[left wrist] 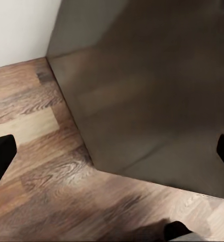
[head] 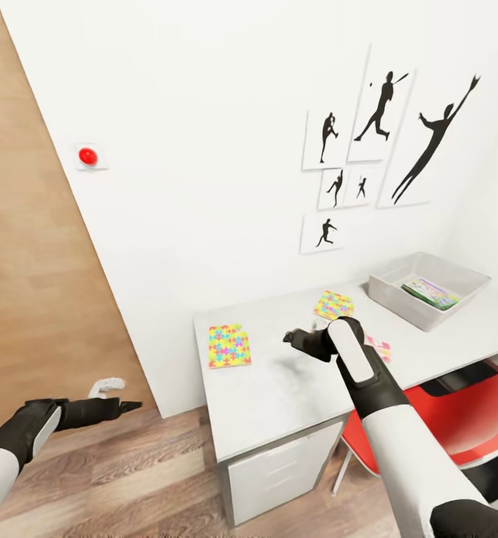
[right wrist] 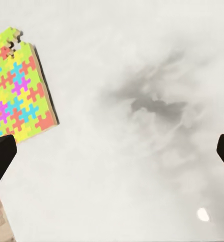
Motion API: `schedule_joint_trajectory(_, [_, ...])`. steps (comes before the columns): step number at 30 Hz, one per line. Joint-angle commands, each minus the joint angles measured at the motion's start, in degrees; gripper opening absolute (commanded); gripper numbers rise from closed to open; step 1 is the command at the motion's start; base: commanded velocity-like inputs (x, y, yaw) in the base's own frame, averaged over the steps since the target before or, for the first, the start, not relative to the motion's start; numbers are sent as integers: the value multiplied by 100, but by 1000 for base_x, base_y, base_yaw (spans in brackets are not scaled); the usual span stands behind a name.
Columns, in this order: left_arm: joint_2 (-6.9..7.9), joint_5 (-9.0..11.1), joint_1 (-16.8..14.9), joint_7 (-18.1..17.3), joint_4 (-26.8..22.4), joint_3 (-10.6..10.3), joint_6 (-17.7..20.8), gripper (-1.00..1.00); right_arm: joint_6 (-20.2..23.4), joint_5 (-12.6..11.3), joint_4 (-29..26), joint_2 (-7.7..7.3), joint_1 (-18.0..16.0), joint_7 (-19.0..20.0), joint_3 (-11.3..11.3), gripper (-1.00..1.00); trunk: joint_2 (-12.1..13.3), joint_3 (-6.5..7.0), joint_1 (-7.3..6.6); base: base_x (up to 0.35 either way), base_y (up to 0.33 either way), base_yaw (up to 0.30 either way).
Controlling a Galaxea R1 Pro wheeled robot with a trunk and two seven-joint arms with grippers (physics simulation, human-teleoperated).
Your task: Put all the toys in the child's room - the three board games (two on the bed and one on the table), the two jigsaw puzzles on the table, and the tennis ball on the table - inside the toy box on the table in the child's room.
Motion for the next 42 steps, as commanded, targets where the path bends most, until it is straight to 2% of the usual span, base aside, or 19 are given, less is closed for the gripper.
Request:
schedule_joint_trajectory(1, [16, 32, -5, -174, -5, 24, 105, 100, 5, -44, 21, -1, -35, -60, 5, 100, -7, -16, 1, 0, 0, 167])
schedule_joint_trajectory(6, [140, 31, -13, -817, -12, 40, 180, 100, -25, 44, 105, 1, -87, -60, 3, 100, -7, -55, 1, 0, 0, 167])
schedule_joint_trajectory(11, [232, 44, -16, -1089, -13, 47, 196, 100, -302, 64, 230, -1, -95, -39, 8, 100, -7, -95, 1, 8, 0, 167])
schedule_joint_trajectory(18, [242, 34, -16, -1527, -14, 40, 201, 100, -354, 71, 257, -7, -96, -27, 38, 100, -7, -150, 1, 102, 0, 167])
schedule_joint_trajectory(33, [232, 31, -16, -1609, -40, -10, 201, 100, -358, 80, 266, -20, -235, -27, 48, 100, -7, -271, 1, 10, 0, 167])
schedule_joint_trajectory(42, [220, 30, -16, -1601, -40, -17, 193, 100, -357, 80, 260, -89, -244, -25, 49, 100, -7, -345, 1, 31, -1, 167])
